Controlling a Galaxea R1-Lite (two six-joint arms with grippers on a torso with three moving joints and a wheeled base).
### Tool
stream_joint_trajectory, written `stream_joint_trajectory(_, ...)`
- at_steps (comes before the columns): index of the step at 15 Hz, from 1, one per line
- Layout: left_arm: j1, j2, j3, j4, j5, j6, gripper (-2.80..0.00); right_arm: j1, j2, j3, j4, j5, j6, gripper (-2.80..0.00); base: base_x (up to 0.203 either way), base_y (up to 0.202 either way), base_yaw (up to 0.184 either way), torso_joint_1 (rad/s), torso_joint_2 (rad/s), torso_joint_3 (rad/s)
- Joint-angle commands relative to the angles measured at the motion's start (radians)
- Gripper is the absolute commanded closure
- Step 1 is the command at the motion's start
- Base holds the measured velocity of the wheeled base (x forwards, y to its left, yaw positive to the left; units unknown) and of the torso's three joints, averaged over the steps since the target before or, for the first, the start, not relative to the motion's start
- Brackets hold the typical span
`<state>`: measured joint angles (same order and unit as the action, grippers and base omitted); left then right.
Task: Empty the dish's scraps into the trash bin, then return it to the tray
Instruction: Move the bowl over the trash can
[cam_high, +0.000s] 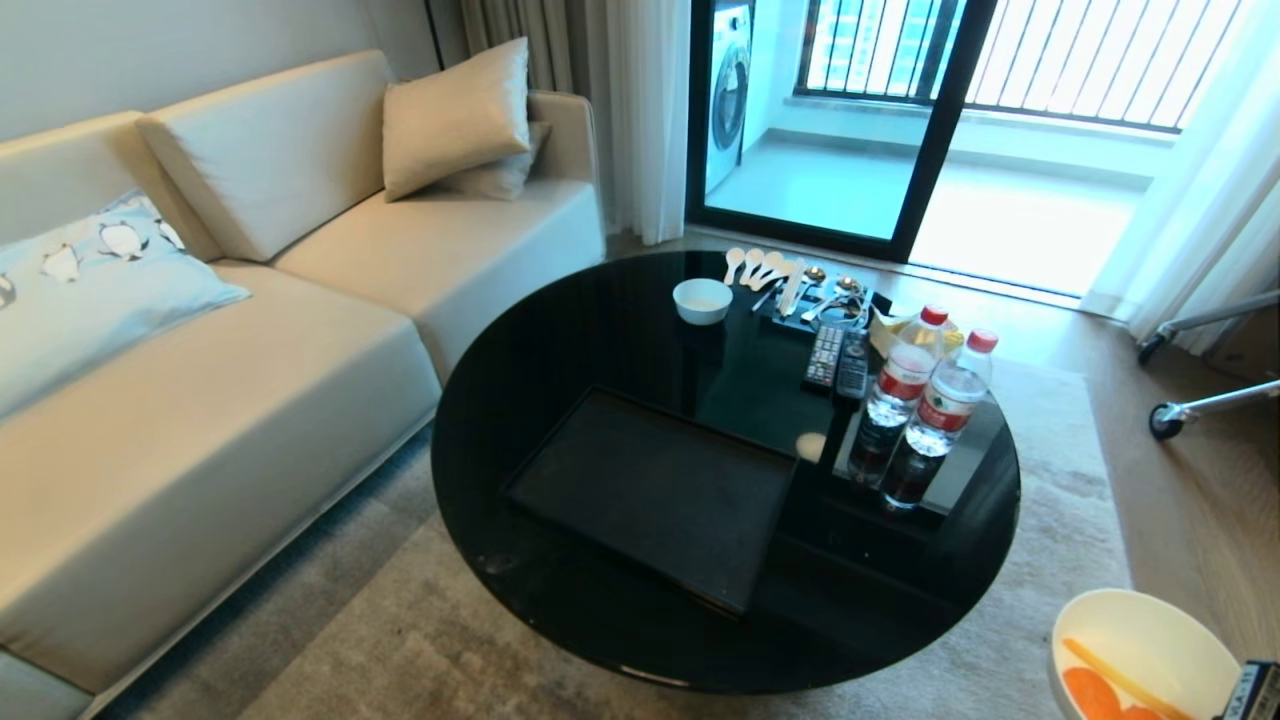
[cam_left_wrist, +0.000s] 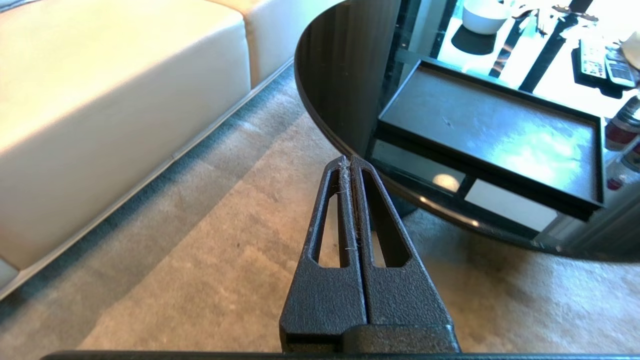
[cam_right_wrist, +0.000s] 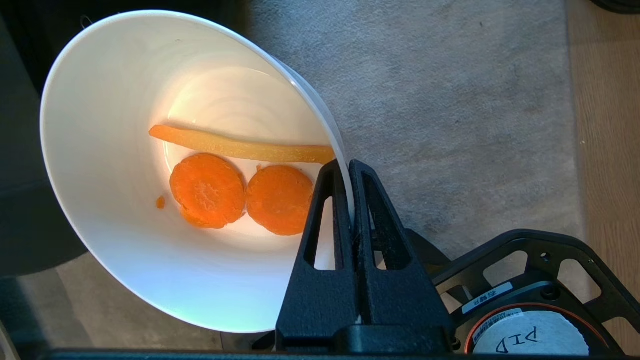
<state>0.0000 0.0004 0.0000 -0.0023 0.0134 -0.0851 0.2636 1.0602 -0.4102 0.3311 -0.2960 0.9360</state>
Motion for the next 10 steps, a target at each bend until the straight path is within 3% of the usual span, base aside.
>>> stream_joint_trajectory(1,0.0,0.0,0.0,0.001,0.0,-0.001,0.0,0.0,0.0,0.001,0.005,-0.002,0.006,0.0,-0.183,0.0,0.001,0.004,0.0,0.005)
stream_joint_trajectory(7,0.0,0.0,0.0,-0.001,0.0,-0.001,0.0,0.0,-0.006,0.004,0.005,-0.002,0.006,0.0,-0.183,0.0,0.0,0.004,0.0,0.002)
stream_joint_trajectory(10,0.0,0.0,0.0,-0.001,0.0,-0.001,0.0,0.003,-0.007,0.003,0.005,-0.002,0.006,0.0,-0.039,0.0,0.0,-0.004,0.0,0.001)
